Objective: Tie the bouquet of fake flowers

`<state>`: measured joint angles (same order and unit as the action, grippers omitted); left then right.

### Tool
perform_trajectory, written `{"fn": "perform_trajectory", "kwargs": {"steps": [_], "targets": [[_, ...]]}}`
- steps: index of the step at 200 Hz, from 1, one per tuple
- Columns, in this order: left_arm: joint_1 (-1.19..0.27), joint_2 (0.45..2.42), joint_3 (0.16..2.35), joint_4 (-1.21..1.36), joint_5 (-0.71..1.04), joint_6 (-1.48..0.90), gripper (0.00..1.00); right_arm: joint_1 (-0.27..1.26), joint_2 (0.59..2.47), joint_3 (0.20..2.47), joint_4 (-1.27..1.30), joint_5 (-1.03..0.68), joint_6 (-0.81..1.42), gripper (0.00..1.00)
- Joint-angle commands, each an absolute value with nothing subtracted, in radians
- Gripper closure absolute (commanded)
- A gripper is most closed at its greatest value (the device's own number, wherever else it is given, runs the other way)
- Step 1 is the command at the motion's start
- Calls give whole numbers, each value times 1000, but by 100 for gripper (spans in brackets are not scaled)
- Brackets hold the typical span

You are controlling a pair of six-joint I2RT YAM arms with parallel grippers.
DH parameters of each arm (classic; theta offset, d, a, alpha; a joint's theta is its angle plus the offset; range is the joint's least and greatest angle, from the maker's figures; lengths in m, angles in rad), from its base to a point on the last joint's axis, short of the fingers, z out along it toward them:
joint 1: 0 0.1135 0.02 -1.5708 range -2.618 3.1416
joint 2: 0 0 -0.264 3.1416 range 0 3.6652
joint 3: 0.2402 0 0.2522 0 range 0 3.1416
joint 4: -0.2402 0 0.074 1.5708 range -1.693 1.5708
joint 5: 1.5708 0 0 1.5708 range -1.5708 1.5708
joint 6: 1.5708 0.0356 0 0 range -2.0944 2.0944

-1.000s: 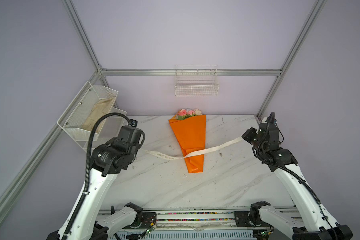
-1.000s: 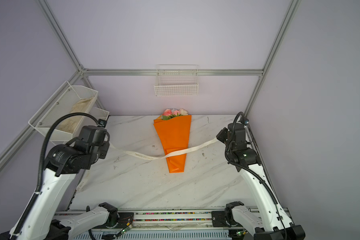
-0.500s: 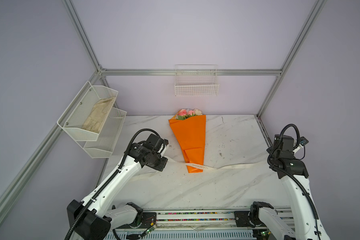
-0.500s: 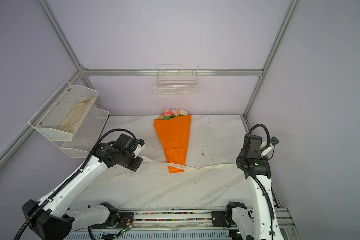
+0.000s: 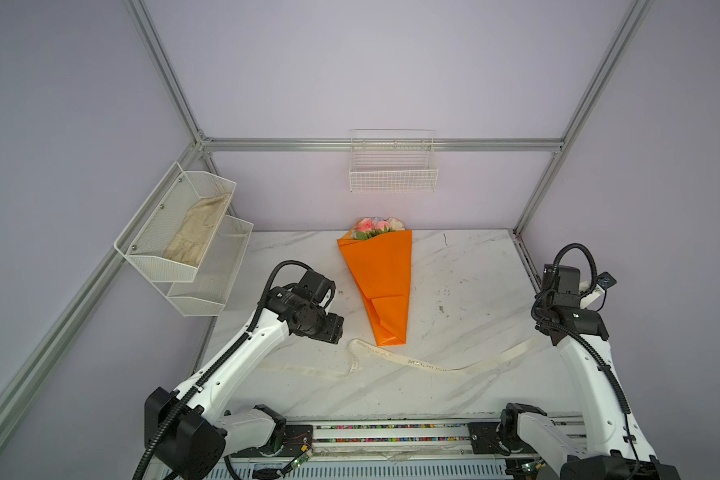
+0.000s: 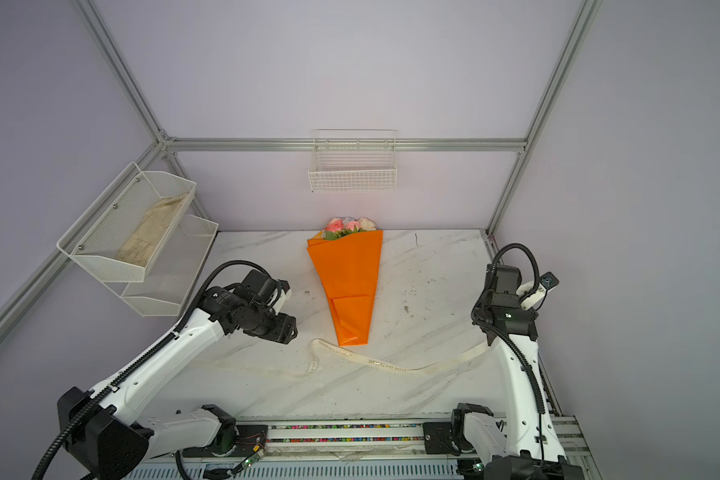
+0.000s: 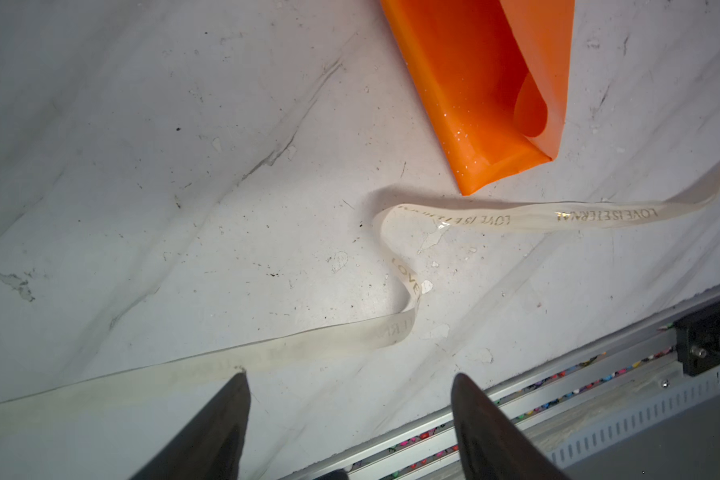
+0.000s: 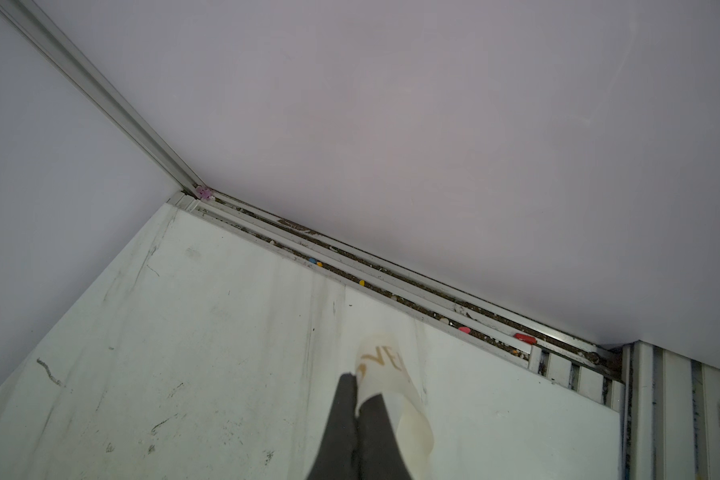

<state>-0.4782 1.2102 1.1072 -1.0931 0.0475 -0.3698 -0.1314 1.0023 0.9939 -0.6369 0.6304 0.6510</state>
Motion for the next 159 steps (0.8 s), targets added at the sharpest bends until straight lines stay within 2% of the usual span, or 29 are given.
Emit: {"fn": "perform_trajectory", "kwargs": {"steps": [1,15,36,65,84,159], "targets": [[-465,1109,998,-1025,-78,-649,17,-141,1009,988,-580,605,637,100],[-419,1063,919,-1017,-155,-754,9,-141,1018,983,-568,582,620,100],[-321,1004,797,-961,-89,-868,10,-141,1025,972,-555,541,596,100],[-301,978,680,-907,-84,-1032,11,-140,1028,959,-536,507,577,100],[-281,1000,638,-872,-89,-1074,15,-140,1027,952,-528,483,571,100],[-253,1142,605,-827,-90,-1134,41,-140,1031,937,-510,469,555,100]]}}
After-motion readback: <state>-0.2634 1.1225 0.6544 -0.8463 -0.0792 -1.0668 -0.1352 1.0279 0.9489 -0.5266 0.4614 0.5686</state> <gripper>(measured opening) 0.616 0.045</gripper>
